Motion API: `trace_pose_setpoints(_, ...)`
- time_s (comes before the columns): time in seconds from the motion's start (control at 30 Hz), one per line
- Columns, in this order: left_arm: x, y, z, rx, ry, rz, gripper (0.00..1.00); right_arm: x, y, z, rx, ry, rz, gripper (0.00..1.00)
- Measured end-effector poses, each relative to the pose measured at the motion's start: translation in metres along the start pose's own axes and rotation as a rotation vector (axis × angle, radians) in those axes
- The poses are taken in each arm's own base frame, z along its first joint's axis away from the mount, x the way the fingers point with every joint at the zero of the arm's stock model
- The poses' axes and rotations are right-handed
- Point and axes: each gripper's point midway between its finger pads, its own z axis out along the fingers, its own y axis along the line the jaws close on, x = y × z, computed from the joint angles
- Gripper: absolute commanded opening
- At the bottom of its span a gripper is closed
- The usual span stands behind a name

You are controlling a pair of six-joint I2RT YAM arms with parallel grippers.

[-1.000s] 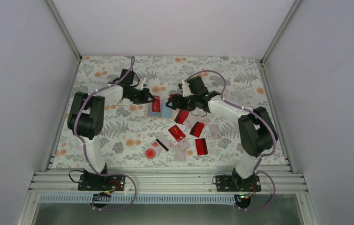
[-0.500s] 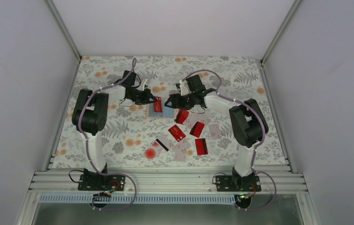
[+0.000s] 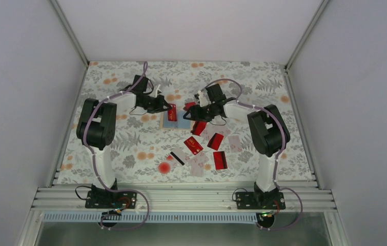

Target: Put the credit cards into the card holder

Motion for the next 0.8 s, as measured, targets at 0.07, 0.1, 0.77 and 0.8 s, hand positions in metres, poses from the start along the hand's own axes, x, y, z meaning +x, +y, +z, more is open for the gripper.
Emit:
trace_pose_setpoints(0.07,-0.003,-0.004,-0.003,0.002,-0.005,0.006,0.02,-0.001,-0.002,-0.001,0.002,-0.002,0.0,0.61)
trace_pose_setpoints(0.1,-0.006,-0.007,-0.004,0.004,-0.01,0.011,0.02,-0.001,-0.003,-0.001,0.004,-0.003,-0.002,0.61)
trace_pose_setpoints(0.77,-0.007,-0.018,0.003,0.032,0.015,0.029,0.02,0.038,-0.02,-0.009,0.022,0.058,-0.039,0.59)
trace_pose_setpoints(0.8,-0.007,-0.017,0.003,0.029,0.016,0.027,0.02,0.038,-0.02,-0.009,0.022,0.058,-0.039,0.59)
